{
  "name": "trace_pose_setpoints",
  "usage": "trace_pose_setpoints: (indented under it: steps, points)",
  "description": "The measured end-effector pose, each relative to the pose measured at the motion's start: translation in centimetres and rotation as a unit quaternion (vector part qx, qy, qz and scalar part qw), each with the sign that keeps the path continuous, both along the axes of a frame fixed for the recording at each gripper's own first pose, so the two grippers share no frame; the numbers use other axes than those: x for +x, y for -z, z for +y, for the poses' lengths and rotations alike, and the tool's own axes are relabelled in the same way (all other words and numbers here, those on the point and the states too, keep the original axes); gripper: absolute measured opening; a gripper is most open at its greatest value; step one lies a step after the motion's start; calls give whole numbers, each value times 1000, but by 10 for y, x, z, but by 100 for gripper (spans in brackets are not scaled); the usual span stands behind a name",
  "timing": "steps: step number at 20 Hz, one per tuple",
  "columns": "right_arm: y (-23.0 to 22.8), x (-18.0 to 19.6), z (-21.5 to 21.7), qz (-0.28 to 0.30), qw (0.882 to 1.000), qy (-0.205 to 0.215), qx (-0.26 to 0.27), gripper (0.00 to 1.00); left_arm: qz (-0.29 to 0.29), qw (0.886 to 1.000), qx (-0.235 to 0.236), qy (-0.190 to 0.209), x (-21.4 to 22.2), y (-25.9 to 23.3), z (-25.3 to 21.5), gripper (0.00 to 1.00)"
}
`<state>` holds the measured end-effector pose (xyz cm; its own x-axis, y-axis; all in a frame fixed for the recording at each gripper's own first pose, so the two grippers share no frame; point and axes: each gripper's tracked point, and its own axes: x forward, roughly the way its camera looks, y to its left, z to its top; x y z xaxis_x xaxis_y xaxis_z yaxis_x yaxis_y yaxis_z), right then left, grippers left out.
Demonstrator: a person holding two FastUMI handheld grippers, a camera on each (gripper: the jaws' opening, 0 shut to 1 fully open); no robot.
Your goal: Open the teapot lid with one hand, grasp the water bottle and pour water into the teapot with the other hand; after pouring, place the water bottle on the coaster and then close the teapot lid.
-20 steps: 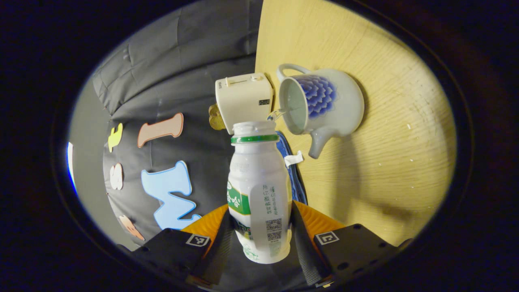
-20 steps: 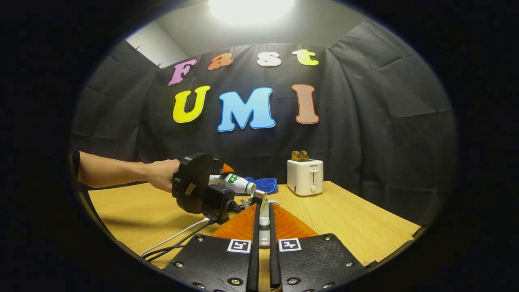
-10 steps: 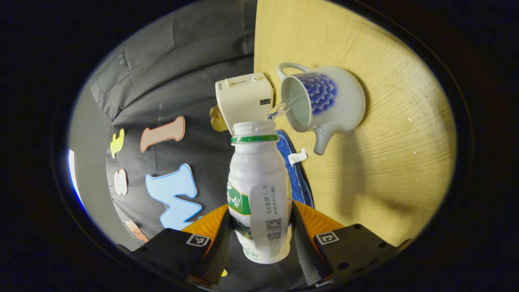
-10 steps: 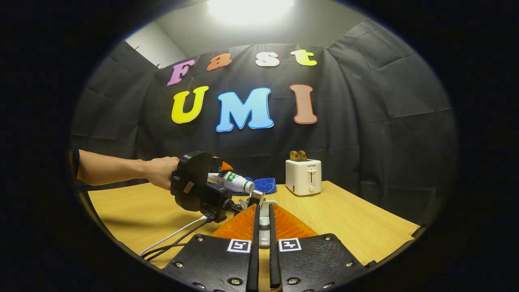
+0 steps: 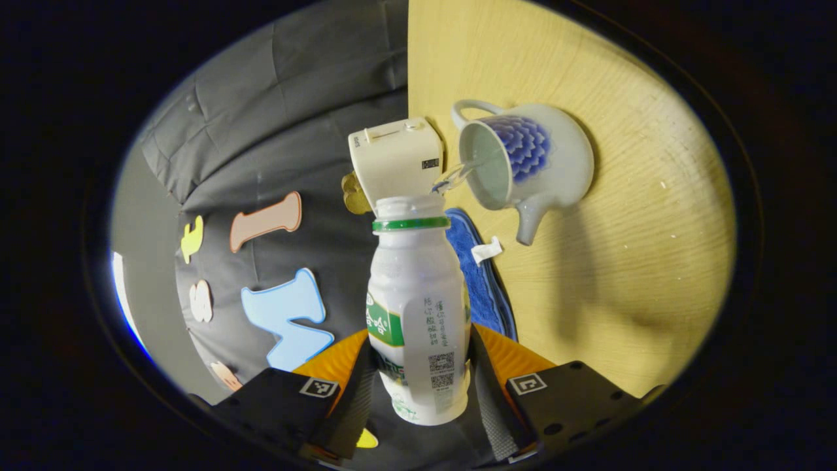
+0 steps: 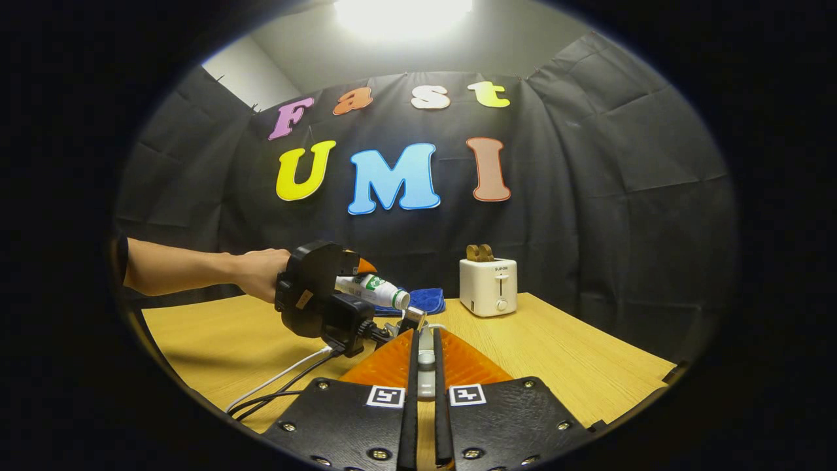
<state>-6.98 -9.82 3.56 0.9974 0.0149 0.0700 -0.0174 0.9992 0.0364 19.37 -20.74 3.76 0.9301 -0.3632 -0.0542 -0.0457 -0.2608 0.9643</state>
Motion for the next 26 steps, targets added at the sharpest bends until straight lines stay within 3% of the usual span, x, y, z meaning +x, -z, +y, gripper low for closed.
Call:
trace_pose_setpoints:
  steps: [4, 5, 7, 8, 9, 19, 20, 23, 24, 26]
  points:
    - [1, 0, 1, 1, 1000, -1, 0, 10, -5, 1000, 5, 2, -1, -4, -1, 84]
    - [1, -1, 0, 1, 1000, 0, 0, 10, -7, 1000, 7, 3, 0, -5, -2, 80]
    - [1, -1, 0, 0, 1000, 0, 1, 10, -8, 1000, 11, 4, -2, -5, -2, 84]
    - [1, -1, 0, 0, 1000, -1, 1, 10, -10, 1000, 14, 5, -2, -5, -2, 75]
    - [1, -2, 0, 0, 1000, -2, 1, 10, -12, 1000, 18, 5, -3, -5, -3, 84]
    - [-3, -7, 4, -9, 1000, -7, -7, 10, -29, 998, 51, 12, -4, -12, -8, 84]
    - [-3, -7, 4, -9, 1000, -7, -7, 10, -30, 998, 53, 13, -4, -13, -8, 80]
    - [-1, -6, 4, -6, 1000, -8, -4, 10, -32, 997, 62, 14, -6, -15, -10, 84]
    - [-2, -6, 5, -6, 1000, -9, -4, 10, -33, 997, 67, 14, -6, -16, -11, 80]
    - [-4, -7, 4, -9, 1000, -9, -3, 10, -36, 996, 76, 16, -7, -16, -11, 80]
